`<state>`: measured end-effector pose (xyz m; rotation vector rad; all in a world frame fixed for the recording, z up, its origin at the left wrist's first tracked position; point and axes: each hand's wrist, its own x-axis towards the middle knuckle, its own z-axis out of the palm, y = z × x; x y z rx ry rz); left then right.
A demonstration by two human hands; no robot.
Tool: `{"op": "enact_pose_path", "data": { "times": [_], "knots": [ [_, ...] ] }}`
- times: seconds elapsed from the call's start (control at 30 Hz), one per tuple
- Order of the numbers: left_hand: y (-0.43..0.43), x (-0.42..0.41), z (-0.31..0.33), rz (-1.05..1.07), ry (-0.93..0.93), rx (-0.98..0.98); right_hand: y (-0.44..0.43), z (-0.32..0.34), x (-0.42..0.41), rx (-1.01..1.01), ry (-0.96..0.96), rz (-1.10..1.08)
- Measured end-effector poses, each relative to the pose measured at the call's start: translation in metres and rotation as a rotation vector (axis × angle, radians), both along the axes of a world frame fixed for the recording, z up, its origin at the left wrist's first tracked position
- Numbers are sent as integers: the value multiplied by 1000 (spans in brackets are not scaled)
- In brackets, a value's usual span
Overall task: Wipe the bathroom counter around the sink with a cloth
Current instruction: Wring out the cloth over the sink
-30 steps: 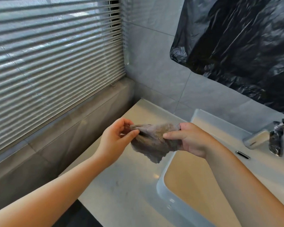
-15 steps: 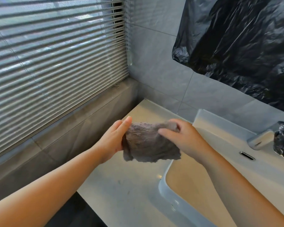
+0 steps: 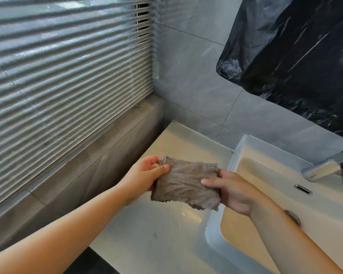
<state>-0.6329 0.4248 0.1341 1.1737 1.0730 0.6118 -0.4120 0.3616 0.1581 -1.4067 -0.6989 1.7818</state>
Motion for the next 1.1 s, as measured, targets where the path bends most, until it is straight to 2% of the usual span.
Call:
{"op": "enact_pose_path", "data": {
  "times": [0.07, 0.17, 0.27, 0.37, 0.43, 0.5, 0.57, 0.67, 0.73, 0.77, 0.87, 0.9, 0.97, 1.03, 1.1],
  "knots": [
    [16, -13, 4, -40, -34, -8, 9, -2, -13, 80, -48, -129],
    [46, -34, 12, -108, -290, -128, 21, 4, -26, 314, -62, -259],
    [77, -55, 13, -221, -457, -244, 32, 9, -37, 390, 42, -275],
    [101, -68, 7, -358, -476, -362, 40, 0, -47, 268, 146, -282],
    [111, -70, 6, -377, -437, -411, 43, -8, -49, 214, 276, -338],
    [116, -65, 7, -400, -299, -304, 46, -13, -53, 194, 324, -345],
    [117, -57, 8, -403, -209, -163, 48, -18, -57, 202, 95, -249],
    [123, -48, 7, -421, -265, -179, 58, -21, -67, 245, -374, -31],
    [126, -43, 7, -410, -226, -141, 66, -21, -68, 298, -543, 27],
    [128, -40, 5, -385, -120, -34, 71, -22, -66, 301, -563, 23],
    [129, -28, -5, -328, 399, 534, 85, -36, -50, 271, -549, -44],
    [128, -22, -10, -319, 470, 636, 90, -42, -47, 260, -559, -68],
    [129, -10, -26, -300, 472, 643, 100, -60, -39, 292, -742, -10],
    [135, 2, -43, -289, 381, 496, 113, -75, -34, 358, -933, 155],
    [141, 14, -56, -278, 296, 402, 127, -86, -29, 389, -860, 204]
  ]
}}
